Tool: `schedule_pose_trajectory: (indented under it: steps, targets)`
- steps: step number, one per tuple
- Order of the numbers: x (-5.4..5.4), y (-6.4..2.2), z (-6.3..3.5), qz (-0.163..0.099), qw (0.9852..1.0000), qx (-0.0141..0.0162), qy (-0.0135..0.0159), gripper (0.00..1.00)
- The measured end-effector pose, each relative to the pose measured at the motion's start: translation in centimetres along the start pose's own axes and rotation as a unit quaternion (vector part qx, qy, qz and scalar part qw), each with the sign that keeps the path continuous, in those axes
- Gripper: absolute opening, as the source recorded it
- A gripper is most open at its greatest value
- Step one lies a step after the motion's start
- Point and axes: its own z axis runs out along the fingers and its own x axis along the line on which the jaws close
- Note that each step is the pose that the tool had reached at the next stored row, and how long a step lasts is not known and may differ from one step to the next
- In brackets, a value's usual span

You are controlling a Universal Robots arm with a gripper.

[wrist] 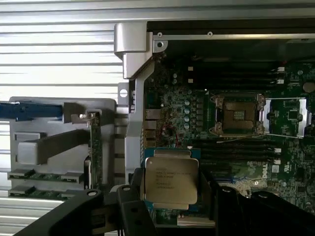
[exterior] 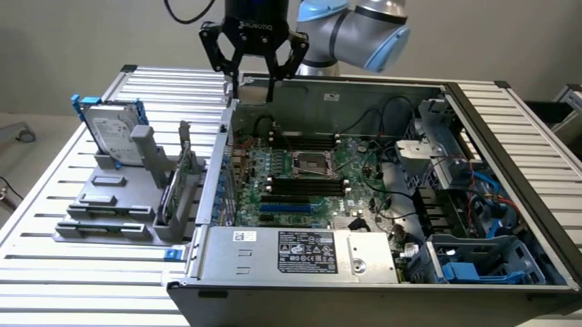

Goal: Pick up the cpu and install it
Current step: 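Pick up the cpu and move it towards the insertion slot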

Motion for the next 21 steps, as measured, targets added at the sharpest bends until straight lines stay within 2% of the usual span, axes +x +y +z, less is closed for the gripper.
schedule_pose_trajectory:
  steps: [10,17,21]
  targets:
    - [-4.6,2.19,1.54,0.0,1.0,0.0,0.0,0.54]
    - [-7.8,2.37,2.59,0.0,1.0,0.0,0.0,0.54]
    - [-8.7,2.36,3.26,0.0,1.0,0.0,0.0,0.54]
